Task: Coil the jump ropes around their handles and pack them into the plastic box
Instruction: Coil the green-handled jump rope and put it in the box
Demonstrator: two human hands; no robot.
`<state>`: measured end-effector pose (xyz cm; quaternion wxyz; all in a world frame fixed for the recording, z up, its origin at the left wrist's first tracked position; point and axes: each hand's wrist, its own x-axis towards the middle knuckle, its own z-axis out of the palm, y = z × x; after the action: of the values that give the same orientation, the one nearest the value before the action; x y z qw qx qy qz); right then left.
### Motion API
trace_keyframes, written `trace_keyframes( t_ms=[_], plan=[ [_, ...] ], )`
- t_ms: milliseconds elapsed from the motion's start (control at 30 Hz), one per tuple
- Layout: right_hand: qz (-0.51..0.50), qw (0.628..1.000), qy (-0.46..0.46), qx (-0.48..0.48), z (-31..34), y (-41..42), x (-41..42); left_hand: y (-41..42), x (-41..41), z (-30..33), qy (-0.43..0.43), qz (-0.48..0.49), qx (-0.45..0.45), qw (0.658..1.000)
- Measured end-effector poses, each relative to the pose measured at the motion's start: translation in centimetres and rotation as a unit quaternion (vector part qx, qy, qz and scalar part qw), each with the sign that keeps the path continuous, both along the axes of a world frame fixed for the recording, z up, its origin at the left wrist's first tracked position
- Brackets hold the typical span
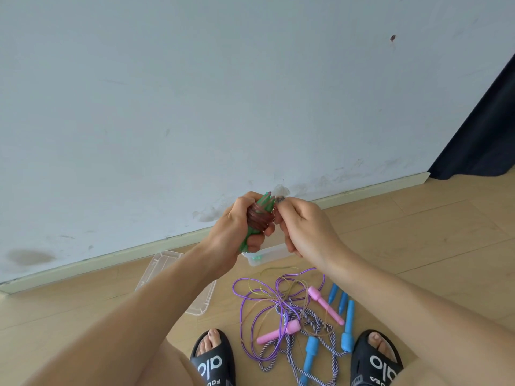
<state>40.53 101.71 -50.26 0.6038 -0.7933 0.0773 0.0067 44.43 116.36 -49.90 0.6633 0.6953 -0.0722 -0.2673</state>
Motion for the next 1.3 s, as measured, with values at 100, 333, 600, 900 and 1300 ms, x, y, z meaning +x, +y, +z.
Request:
trace_keyframes(
  t_ms=[100,333,600,900,1300],
  plan=[
    [0.029,0.999,0.007,-0.017,0.6,-0.6,-0.1,0.2,0.2,0.1,0.030,-0.020,-0.016,0.999],
    [0.046,0.996,-0.001,0.072,1.9,-2.0,-0.5,0.2,0.4,-0.2,0.068,-0.033,-0.025,0.997],
    [0.140,0.986,-0.053,0.072,2.2,-2.5,-1.2,0.5,0.4,0.2,0.108,-0.026,-0.056,0.992],
    [0.015,0.960,-0.229,-0.160,1.5,-1.9,-0.5,0.3,0.5,0.0,0.125,-0.047,-0.065,0.989],
    [-0.158,0.956,-0.195,0.154,1.0,1.0,-0.3,0.0,0.6,0.1,0.144,-0.043,-0.109,0.983]
  ],
)
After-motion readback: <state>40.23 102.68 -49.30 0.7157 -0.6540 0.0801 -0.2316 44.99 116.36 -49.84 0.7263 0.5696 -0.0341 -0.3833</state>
